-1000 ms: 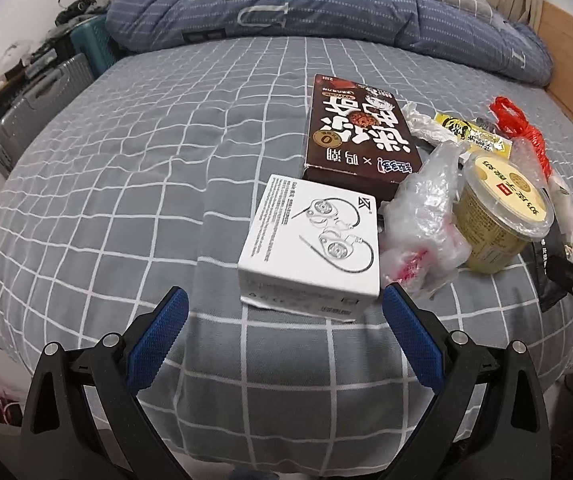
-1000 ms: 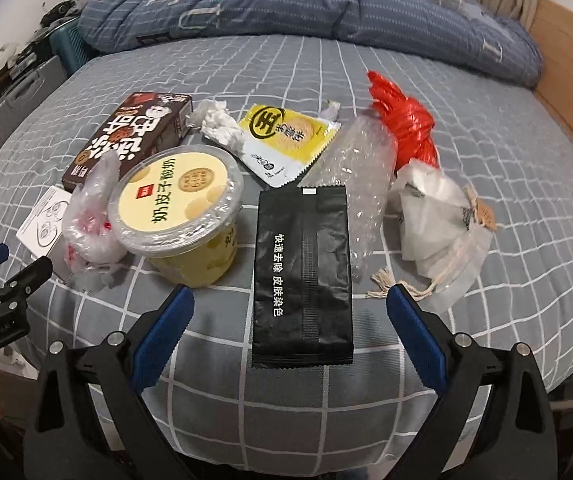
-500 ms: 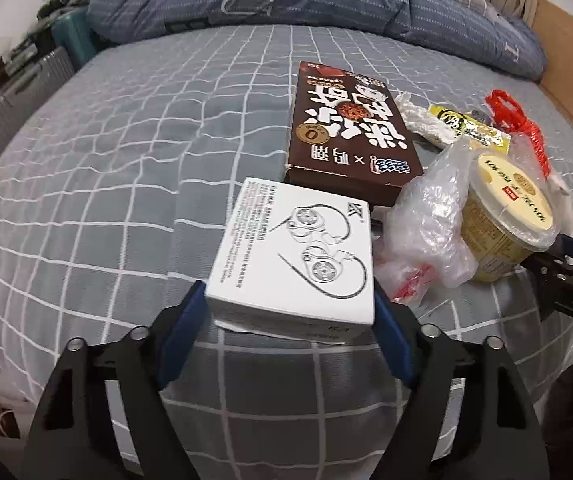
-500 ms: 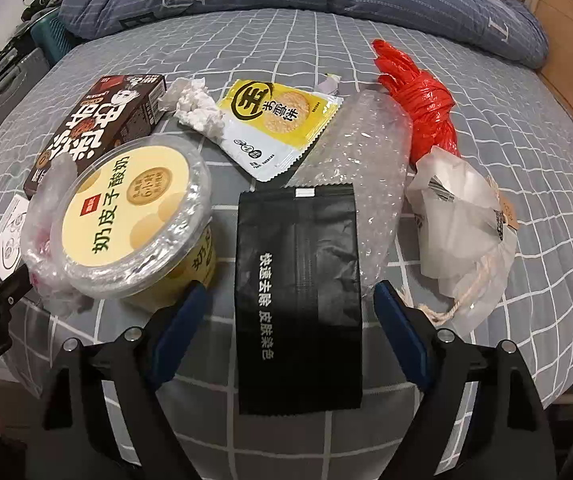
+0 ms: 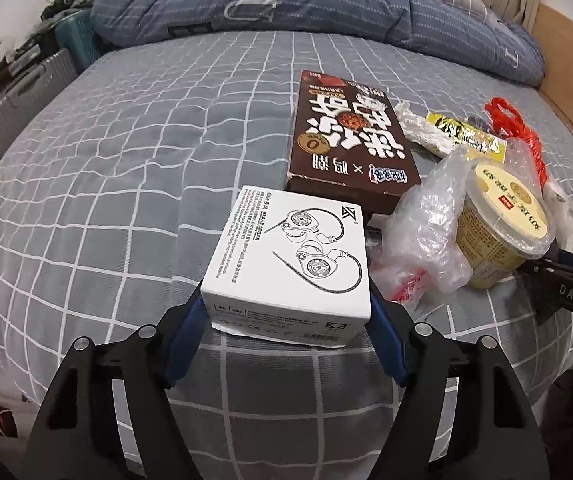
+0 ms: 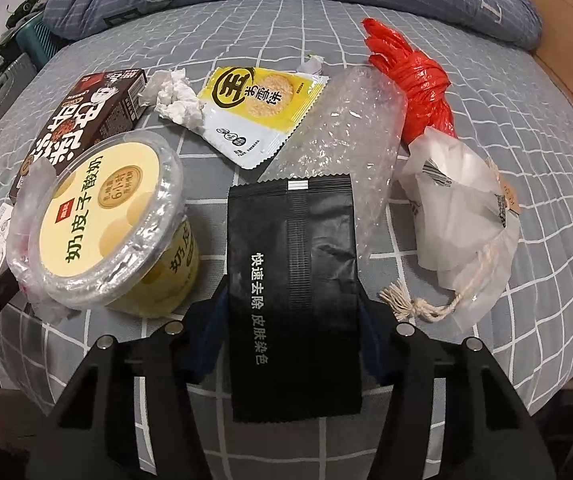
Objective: Collect trash
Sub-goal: 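Grasp the black pouch with the right tool while the left tool grasps the white earphone box, then lift and carry the black pouch and white box over the floor bin with both tools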
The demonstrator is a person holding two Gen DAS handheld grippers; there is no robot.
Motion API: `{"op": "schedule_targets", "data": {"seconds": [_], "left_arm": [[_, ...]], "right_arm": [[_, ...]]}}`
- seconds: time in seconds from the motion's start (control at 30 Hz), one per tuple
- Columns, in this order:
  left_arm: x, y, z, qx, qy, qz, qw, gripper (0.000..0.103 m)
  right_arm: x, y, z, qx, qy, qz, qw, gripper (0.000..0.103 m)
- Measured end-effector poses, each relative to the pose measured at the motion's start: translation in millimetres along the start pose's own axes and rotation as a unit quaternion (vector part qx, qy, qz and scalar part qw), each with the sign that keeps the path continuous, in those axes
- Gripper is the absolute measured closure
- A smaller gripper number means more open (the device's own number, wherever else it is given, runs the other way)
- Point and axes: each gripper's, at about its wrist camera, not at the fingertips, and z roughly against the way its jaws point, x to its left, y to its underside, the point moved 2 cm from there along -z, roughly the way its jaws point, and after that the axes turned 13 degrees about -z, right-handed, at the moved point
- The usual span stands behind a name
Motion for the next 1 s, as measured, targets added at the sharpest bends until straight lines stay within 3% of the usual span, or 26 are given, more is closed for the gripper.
{"op": "schedule_targets", "data": {"seconds": [0.43, 0.53, 0.6, 0.63, 0.67, 0.7, 0.73, 1.0], "left_arm": [[2, -1, 4, -0.004, -0.003, 0.003, 1.0000, 0.032], [0, 0, -4, 0.006, -0.002, -0.001, 1.0000, 0.029], [0, -1, -5, 0.006, -0.010, -0.002, 0.9999, 0.019], [0, -1, -4, 0.002, -0.012, -0.002, 0.9999, 0.019], [0, -1, -4, 0.000, -0.011, -0.001, 0.9999, 0.020], [0, 0, -5, -0.001, -0.005, 0.000, 1.0000, 0.030], [0, 0, -6, -0.001, 0.007, 0.000, 1.0000, 0.033], [0, -3, 5, -0.015, 0.005, 0.011, 0.9998, 0.034]], "right_arm": [[3, 5, 24, -0.016, -0.011, -0.002, 1.000, 0.052], [5, 7, 25, -0.016, -0.011, 0.003, 1.000, 0.052], [6, 8, 25, -0.014, -0.013, 0.005, 1.000, 0.052], [6, 8, 25, -0.014, -0.014, 0.006, 1.000, 0.052], [6, 8, 26, -0.015, -0.014, 0.006, 1.000, 0.052], [6, 8, 27, -0.016, -0.014, 0.007, 1.000, 0.052], [6, 8, 27, -0.017, -0.015, 0.008, 1.000, 0.052], [9, 8, 34, -0.027, -0.018, 0.012, 0.999, 0.054]]}}
